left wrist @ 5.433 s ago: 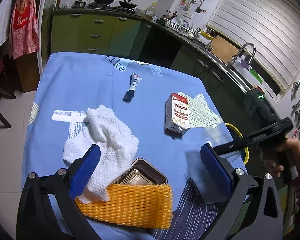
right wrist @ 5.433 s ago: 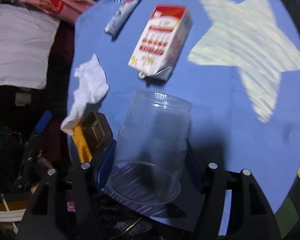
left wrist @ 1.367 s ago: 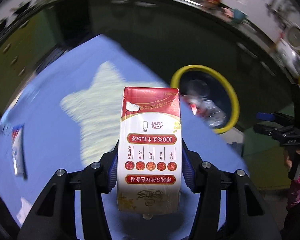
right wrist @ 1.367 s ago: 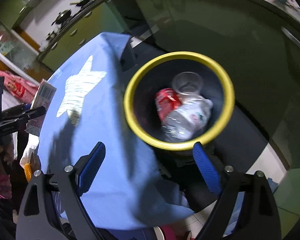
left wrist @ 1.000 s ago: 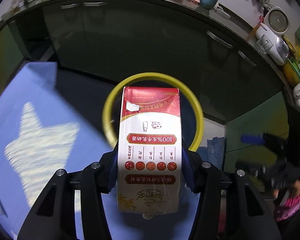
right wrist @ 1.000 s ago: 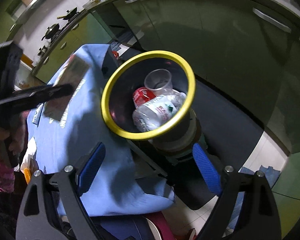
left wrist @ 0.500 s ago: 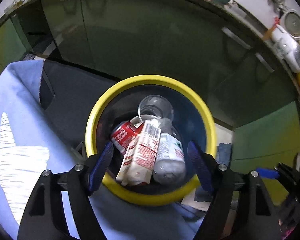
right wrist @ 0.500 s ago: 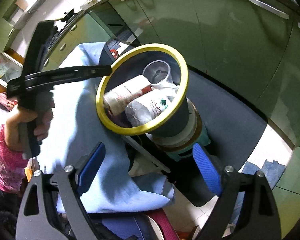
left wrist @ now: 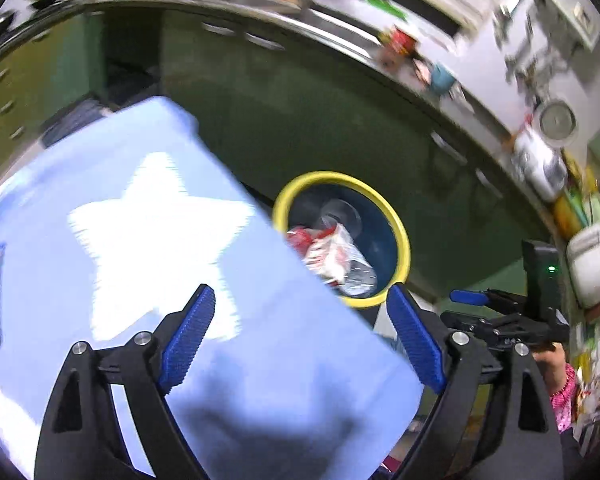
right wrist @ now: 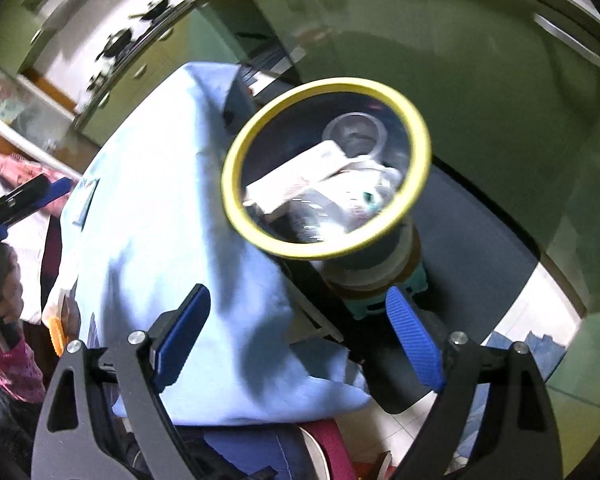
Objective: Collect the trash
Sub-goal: 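Move the right gripper to the table and grasp the white-and-blue tube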
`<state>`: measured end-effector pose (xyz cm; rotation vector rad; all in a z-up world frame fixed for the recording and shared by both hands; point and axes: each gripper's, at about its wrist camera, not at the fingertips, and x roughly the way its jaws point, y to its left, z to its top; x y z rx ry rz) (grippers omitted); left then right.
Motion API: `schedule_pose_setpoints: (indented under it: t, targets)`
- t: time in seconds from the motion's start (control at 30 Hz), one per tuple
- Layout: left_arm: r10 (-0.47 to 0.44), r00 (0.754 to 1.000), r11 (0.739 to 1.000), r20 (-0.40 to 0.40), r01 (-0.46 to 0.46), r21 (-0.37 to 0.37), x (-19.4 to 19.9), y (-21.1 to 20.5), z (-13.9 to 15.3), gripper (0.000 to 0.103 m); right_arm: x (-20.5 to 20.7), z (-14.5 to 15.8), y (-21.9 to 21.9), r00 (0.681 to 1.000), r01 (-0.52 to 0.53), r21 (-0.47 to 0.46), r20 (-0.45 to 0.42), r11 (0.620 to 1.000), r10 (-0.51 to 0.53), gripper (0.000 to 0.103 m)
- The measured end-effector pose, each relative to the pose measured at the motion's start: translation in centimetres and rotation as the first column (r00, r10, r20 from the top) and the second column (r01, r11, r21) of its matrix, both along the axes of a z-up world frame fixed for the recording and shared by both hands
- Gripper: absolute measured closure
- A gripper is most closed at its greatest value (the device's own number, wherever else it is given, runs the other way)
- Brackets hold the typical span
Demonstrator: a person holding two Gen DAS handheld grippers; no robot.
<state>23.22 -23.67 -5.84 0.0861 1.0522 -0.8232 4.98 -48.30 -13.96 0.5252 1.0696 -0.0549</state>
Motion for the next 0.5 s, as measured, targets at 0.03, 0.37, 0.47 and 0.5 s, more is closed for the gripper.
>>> schedule_pose_setpoints:
  t: [0.03, 0.37, 0.47, 0.5]
  targets:
    - [0.025, 0.999, 1.000, 0.019, -0.025, -0.012, -0.1, 1.9, 0.5, 0.013, 0.7, 0.2, 0.9, 1.000, -0.024, -0.006, -0.002, 1.000, 0.024, 0.018]
    - [0.365, 0.895, 0.931, 0.256, -0.357, -0.079, -2.5, 20.3, 3.8, 0.006, 10.0, 2.0, 13.9, 0.944, -0.329, -0.078, -0.038, 0.941, 0.327, 0.018]
    - [0.449, 0.847, 0.893, 0.285, -0.441, -0.096, -3.3, 24.4, 4.1, 0.005, 13.3, 2.3, 18.6, 0.910, -0.414, -0.064, -0.047, 0.908, 0.412, 0.018]
    - [0.475, 0.831, 0.879, 0.288, -0.465, -0.106, -3.6, 25.8, 4.0, 0.005, 14.2, 2.4, 20.0, 0.899, -0.438, -0.055, -0.052, 0.897, 0.435, 0.018]
